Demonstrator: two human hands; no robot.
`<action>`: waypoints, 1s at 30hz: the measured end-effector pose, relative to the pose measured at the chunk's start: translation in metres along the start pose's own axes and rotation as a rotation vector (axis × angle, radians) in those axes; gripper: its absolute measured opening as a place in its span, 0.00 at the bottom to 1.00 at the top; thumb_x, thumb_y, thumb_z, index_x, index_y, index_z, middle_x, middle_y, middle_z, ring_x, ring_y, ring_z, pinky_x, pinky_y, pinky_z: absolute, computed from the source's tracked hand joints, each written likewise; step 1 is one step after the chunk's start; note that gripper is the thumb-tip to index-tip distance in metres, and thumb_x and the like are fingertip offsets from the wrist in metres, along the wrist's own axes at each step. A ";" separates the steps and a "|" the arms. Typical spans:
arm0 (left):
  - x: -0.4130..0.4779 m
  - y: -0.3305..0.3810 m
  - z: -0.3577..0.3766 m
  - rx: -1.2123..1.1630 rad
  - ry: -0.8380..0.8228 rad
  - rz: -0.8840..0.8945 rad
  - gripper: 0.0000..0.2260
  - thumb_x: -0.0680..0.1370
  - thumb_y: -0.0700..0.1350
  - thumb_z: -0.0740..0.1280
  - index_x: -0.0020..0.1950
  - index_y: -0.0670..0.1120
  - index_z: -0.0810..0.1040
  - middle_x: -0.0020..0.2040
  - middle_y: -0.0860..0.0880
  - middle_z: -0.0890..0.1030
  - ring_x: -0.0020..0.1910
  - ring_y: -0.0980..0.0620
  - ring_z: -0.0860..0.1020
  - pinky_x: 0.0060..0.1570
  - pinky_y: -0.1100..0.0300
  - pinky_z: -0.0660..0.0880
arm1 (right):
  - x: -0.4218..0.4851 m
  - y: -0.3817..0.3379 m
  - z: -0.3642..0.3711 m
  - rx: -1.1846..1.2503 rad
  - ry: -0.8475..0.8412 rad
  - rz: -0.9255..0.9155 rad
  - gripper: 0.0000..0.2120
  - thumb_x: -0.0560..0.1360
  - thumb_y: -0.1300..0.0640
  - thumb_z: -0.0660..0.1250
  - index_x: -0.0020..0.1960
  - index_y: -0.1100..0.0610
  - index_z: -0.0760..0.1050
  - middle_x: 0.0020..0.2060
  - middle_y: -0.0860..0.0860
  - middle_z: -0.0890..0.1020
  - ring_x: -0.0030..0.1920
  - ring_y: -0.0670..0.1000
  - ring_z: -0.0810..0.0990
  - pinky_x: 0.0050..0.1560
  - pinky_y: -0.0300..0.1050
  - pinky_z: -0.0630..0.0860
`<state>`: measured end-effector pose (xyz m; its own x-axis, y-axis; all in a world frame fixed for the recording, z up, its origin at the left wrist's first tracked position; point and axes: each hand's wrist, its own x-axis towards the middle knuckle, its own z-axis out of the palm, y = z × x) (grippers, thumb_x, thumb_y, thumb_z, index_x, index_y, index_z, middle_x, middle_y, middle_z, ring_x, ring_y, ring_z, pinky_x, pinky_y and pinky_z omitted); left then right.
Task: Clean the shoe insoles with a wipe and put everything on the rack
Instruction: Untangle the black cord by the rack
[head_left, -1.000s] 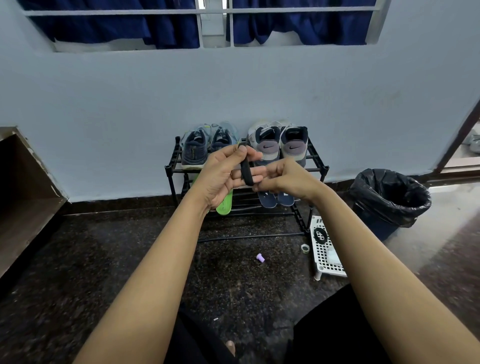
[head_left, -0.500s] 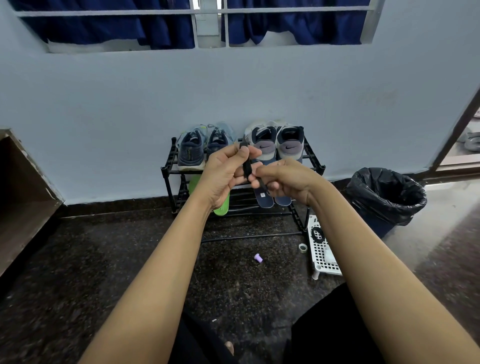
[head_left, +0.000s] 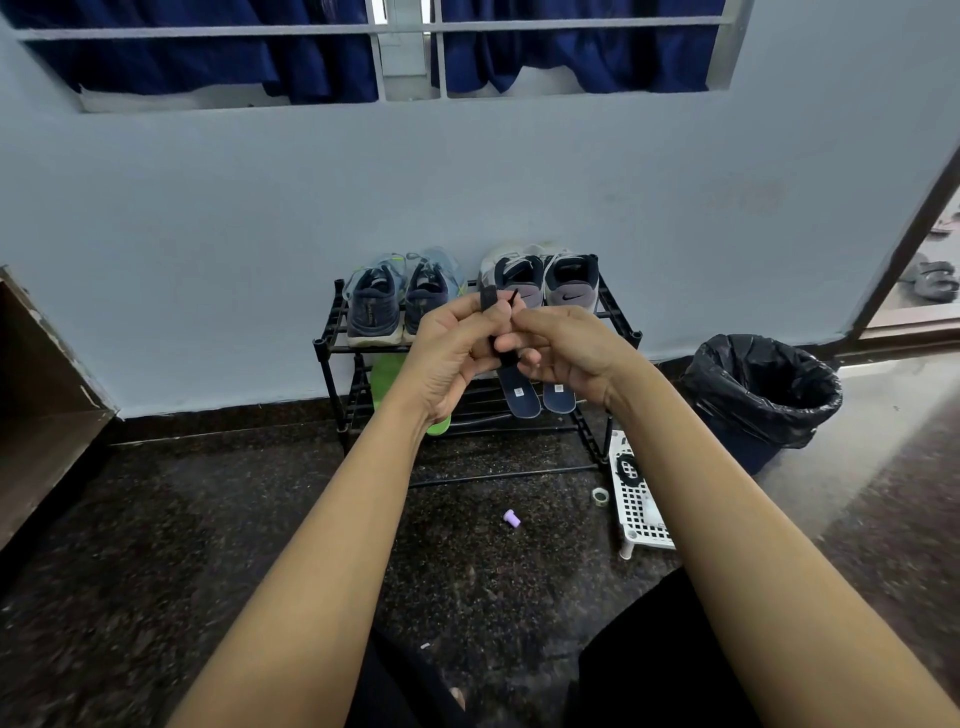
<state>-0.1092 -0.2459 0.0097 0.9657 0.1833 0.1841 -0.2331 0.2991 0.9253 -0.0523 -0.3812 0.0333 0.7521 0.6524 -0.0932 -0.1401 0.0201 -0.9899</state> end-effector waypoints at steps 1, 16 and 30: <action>0.000 -0.001 0.001 -0.005 -0.001 -0.002 0.07 0.79 0.37 0.66 0.55 0.43 0.80 0.49 0.48 0.85 0.45 0.53 0.82 0.46 0.54 0.82 | 0.000 0.001 0.000 -0.026 0.008 -0.015 0.09 0.78 0.54 0.64 0.43 0.56 0.79 0.34 0.50 0.83 0.24 0.42 0.70 0.38 0.37 0.73; 0.023 -0.023 0.029 -0.319 0.168 -0.070 0.05 0.81 0.37 0.63 0.53 0.41 0.78 0.34 0.47 0.78 0.27 0.56 0.76 0.31 0.59 0.79 | -0.002 0.001 -0.011 -0.130 0.178 -0.115 0.07 0.77 0.57 0.64 0.42 0.57 0.79 0.31 0.49 0.80 0.25 0.42 0.70 0.31 0.32 0.71; 0.060 -0.063 0.067 -0.631 0.191 -0.354 0.12 0.84 0.43 0.56 0.43 0.43 0.75 0.26 0.54 0.71 0.22 0.60 0.71 0.26 0.70 0.73 | 0.004 0.009 -0.076 -0.010 0.311 0.174 0.07 0.77 0.56 0.66 0.45 0.59 0.76 0.35 0.53 0.80 0.35 0.47 0.80 0.45 0.45 0.80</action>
<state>-0.0285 -0.3163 -0.0148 0.9720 0.1184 -0.2028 0.0107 0.8404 0.5419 -0.0020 -0.4360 0.0161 0.8777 0.3838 -0.2868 -0.2782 -0.0791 -0.9573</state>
